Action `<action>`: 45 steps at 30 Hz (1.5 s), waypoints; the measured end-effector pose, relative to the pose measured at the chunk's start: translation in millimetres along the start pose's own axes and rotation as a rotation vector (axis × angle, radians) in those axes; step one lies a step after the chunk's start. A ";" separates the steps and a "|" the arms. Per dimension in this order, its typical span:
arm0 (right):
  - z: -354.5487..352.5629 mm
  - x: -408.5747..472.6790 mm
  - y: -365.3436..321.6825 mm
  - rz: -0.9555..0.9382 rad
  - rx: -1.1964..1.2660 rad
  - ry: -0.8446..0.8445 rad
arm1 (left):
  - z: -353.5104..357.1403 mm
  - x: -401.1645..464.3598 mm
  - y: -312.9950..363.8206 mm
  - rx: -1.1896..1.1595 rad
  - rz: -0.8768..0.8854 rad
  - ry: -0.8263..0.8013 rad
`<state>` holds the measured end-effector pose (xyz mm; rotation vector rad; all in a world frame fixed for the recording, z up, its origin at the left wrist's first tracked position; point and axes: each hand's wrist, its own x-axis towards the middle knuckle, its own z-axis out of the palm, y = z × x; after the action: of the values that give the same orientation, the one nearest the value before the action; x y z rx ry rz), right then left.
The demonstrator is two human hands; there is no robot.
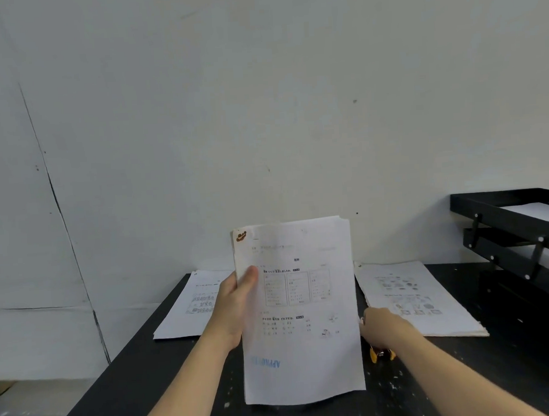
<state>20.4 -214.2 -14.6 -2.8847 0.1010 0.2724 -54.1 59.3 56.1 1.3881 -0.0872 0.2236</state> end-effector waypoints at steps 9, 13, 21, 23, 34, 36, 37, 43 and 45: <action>-28.3 -0.8 -10.0 -0.359 1.223 -0.361 | -2.4 5.5 -5.5 -0.036 -0.018 0.017; -48.1 -31.1 -17.0 -0.422 1.581 -0.709 | 0.7 7.0 -4.1 -0.047 -0.031 0.055; -40.2 -33.8 -28.0 -0.545 1.354 -0.355 | -2.4 14.2 2.3 -0.014 -0.141 0.148; -39.9 -34.6 -30.1 -0.558 1.328 -0.291 | -6.4 17.2 5.9 -0.005 -0.133 0.160; -36.7 -35.2 -27.6 -0.598 1.307 -0.219 | 5.3 39.8 43.3 0.010 0.009 0.194; -36.2 -32.8 -25.8 -0.597 1.306 -0.213 | 5.9 41.0 43.8 0.030 0.032 0.187; -35.3 -31.7 -24.6 -0.594 1.309 -0.212 | 6.0 41.3 43.5 0.035 0.037 0.184; -32.6 -28.3 -23.0 -0.600 1.310 -0.215 | 6.6 39.6 43.2 0.034 0.028 0.169; -32.4 -27.9 -22.7 -0.598 1.314 -0.212 | 6.0 38.6 42.5 0.041 0.030 0.166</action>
<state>0.8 -199.0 27.0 -1.4727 -0.4429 0.2471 -24.8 64.5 105.6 1.4044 0.0346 0.3666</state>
